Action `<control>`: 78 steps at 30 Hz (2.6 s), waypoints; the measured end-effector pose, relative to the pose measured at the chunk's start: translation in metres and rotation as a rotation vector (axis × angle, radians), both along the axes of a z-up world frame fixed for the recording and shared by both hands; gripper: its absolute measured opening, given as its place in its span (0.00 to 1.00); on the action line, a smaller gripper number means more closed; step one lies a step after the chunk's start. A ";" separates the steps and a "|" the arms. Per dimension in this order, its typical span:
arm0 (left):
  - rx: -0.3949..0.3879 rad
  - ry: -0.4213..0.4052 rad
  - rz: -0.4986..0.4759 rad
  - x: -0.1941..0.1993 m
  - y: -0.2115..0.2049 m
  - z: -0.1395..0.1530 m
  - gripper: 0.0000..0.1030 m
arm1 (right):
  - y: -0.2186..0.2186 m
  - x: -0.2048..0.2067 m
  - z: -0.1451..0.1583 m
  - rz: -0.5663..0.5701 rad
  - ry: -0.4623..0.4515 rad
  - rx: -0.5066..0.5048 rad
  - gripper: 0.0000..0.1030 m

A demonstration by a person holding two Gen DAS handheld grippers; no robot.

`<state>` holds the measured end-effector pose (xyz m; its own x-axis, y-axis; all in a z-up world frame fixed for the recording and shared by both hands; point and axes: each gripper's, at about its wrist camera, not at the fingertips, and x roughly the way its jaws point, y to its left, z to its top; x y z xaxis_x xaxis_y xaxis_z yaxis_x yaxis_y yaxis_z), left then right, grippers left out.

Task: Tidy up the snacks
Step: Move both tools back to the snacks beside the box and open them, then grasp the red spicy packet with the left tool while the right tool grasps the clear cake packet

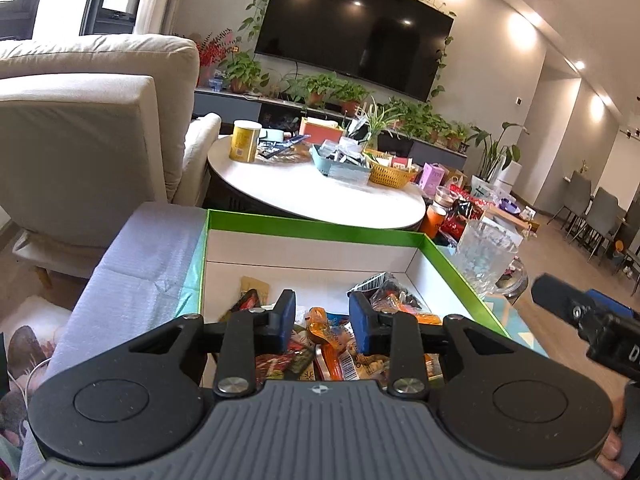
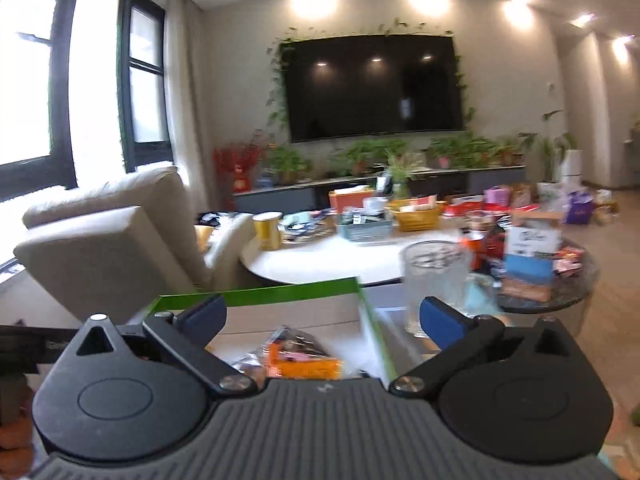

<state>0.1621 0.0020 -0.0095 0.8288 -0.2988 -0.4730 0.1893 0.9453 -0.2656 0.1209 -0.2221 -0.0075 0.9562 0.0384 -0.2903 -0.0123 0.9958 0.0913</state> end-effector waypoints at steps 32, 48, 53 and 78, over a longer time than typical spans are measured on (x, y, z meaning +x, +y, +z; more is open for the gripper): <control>-0.024 0.053 -0.018 -0.070 0.015 -0.007 0.28 | 0.012 -0.077 -0.030 0.183 0.180 0.012 0.51; -0.004 0.074 0.002 -0.076 0.019 -0.011 0.29 | 0.063 -0.067 -0.079 0.329 0.458 0.026 0.51; -0.002 0.089 0.000 -0.075 0.019 -0.016 0.29 | 0.065 -0.068 -0.085 0.304 0.450 -0.037 0.45; -0.096 0.379 -0.018 -0.017 -0.051 -0.065 0.44 | -0.001 -0.076 -0.062 0.073 0.380 0.043 0.40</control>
<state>0.1449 -0.0491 -0.0746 0.5947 -0.3691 -0.7142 0.0768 0.9104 -0.4065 0.0447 -0.2235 -0.0699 0.7753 0.1221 -0.6197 -0.0399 0.9887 0.1448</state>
